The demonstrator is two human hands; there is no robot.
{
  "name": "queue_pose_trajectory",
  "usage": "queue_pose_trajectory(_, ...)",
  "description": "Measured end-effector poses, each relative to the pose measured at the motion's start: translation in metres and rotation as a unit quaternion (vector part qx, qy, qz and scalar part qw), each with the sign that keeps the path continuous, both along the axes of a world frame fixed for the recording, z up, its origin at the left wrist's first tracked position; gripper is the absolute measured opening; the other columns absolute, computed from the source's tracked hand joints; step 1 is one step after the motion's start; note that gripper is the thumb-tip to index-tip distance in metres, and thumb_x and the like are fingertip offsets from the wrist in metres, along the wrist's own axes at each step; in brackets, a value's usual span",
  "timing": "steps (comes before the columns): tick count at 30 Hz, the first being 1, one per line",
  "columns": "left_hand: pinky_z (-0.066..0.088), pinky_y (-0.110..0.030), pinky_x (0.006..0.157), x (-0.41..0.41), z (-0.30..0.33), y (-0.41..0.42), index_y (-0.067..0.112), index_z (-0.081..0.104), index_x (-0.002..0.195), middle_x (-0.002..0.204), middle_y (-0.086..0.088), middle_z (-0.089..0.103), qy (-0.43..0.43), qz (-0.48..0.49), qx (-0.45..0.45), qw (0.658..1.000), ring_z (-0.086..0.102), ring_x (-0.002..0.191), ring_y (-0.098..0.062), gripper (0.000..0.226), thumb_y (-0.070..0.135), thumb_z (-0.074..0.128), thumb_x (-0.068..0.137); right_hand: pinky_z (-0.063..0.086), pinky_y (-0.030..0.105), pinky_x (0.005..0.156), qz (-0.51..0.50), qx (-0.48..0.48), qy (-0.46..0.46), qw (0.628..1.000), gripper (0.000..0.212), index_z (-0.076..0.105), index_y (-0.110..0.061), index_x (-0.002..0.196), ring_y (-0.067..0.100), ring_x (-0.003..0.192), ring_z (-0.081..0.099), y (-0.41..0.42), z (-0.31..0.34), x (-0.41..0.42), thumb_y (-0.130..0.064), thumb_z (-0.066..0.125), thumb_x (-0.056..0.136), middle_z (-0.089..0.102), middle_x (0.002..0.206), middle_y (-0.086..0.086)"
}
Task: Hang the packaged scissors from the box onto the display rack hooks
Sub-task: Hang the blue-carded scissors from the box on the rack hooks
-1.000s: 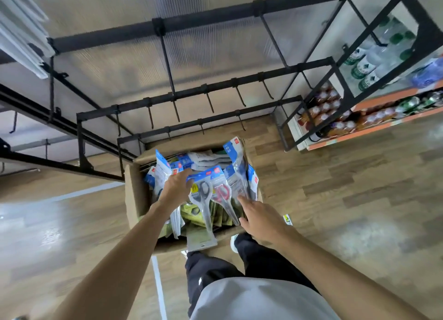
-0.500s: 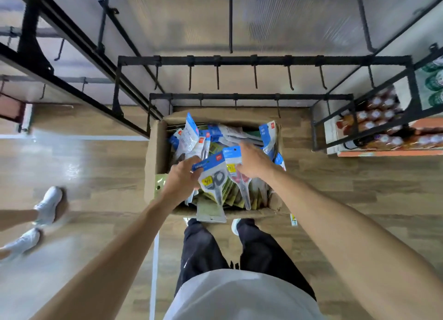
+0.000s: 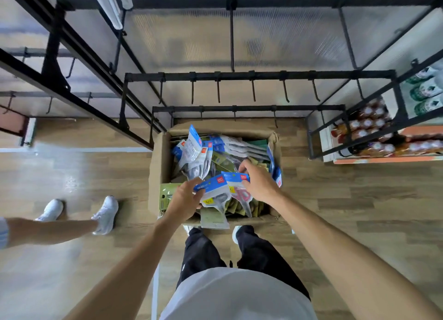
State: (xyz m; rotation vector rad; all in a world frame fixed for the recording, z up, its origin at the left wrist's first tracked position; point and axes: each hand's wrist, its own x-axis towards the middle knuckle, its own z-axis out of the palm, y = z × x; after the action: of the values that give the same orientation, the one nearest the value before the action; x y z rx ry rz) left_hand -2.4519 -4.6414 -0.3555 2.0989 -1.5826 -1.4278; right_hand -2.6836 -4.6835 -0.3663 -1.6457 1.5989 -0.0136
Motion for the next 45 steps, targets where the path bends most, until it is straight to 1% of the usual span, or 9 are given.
queue_pose_trajectory(5,0.054,-0.024,0.053,0.002,0.015,0.010,0.019,0.064,0.114,0.096,-0.004,0.068,-0.013,-0.041,-0.006,0.999,0.068,0.062,-0.014,0.017,0.019,0.058,0.098,0.038,0.016,0.060,-0.034,-0.005,-0.039,0.999,0.013,0.067,-0.017,0.100,0.016,0.077,0.059,0.031,0.023,-0.011,-0.009,0.059,0.092,0.065,0.088,-0.005)
queue_pose_trajectory(9,0.043,-0.012,0.056,0.007,0.041,-0.003,0.022,0.068,0.109,0.095,0.000,0.073,-0.005,-0.079,-0.069,0.994,0.066,0.073,-0.011,0.014,0.022,0.062,0.096,0.044,0.027,0.061,-0.051,-0.027,-0.059,0.997,0.012,0.064,-0.025,0.087,0.015,0.072,0.064,0.030,0.060,-0.018,-0.015,0.061,0.091,0.067,0.081,-0.006)
queue_pose_trajectory(13,0.055,-0.026,0.064,0.019,0.087,-0.026,0.032,0.070,0.093,0.079,0.011,0.070,0.017,-0.089,-0.140,0.986,0.070,0.075,-0.007,0.013,0.019,0.067,0.092,0.051,0.032,0.064,-0.048,-0.069,-0.076,0.994,0.008,0.066,-0.028,0.093,0.015,0.073,0.067,0.003,0.104,-0.016,-0.022,0.060,0.094,0.069,0.085,-0.009)
queue_pose_trajectory(19,0.043,-0.003,0.059,0.036,0.173,-0.052,0.037,0.072,0.083,0.064,0.033,0.065,0.081,0.020,-0.270,0.959,0.063,0.063,0.013,0.034,0.004,0.069,0.090,0.054,0.038,0.069,-0.028,-0.196,-0.114,0.974,0.011,0.069,-0.025,0.101,0.012,0.075,0.067,-0.039,0.186,0.004,-0.031,0.060,0.098,0.071,0.087,-0.008)
queue_pose_trajectory(23,0.036,-0.005,0.050,0.061,0.228,-0.061,0.005,0.069,0.087,0.056,0.024,0.060,0.090,0.043,-0.345,0.933,0.053,0.050,0.008,0.009,0.005,0.063,0.094,0.051,0.025,0.070,-0.009,-0.257,-0.160,0.953,0.009,0.071,-0.022,0.099,0.005,0.074,0.064,-0.070,0.241,0.029,-0.024,0.063,0.097,0.070,0.084,-0.011)
queue_pose_trajectory(29,0.037,-0.007,0.051,0.112,0.304,-0.061,0.008,0.068,0.093,0.066,0.022,0.065,0.060,0.056,-0.455,0.887,0.057,0.054,0.001,0.007,0.009,0.061,0.095,0.043,0.011,0.066,0.053,-0.353,-0.208,0.911,0.009,0.072,-0.021,0.098,0.002,0.075,0.063,-0.118,0.328,0.091,-0.023,0.064,0.096,0.069,0.082,-0.013)
queue_pose_trajectory(33,0.043,-0.010,0.049,0.137,0.339,-0.058,0.012,0.069,0.094,0.068,0.012,0.066,0.026,0.059,-0.500,0.864,0.064,0.058,-0.002,0.008,0.007,0.063,0.094,0.043,0.009,0.061,0.089,-0.393,-0.221,0.888,0.014,0.070,-0.017,0.103,0.004,0.078,0.064,-0.142,0.374,0.136,-0.027,0.061,0.098,0.071,0.091,-0.007)
queue_pose_trajectory(39,0.059,-0.044,0.063,0.161,0.357,-0.059,0.017,0.071,0.103,0.085,0.011,0.072,0.017,0.069,-0.531,0.845,0.071,0.068,-0.014,0.013,0.016,0.065,0.091,0.049,0.012,0.062,0.066,-0.395,-0.237,0.885,0.018,0.070,-0.013,0.104,0.006,0.085,0.065,-0.168,0.401,0.179,-0.028,0.061,0.098,0.071,0.097,-0.002)
queue_pose_trajectory(45,0.060,-0.044,0.062,0.173,0.360,-0.064,0.014,0.070,0.102,0.083,0.010,0.072,0.025,0.060,-0.544,0.836,0.073,0.072,-0.018,0.017,0.025,0.064,0.090,0.060,0.030,0.068,0.069,-0.396,-0.219,0.889,0.016,0.069,-0.011,0.099,0.011,0.083,0.066,-0.171,0.409,0.193,-0.025,0.062,0.097,0.070,0.094,0.000)
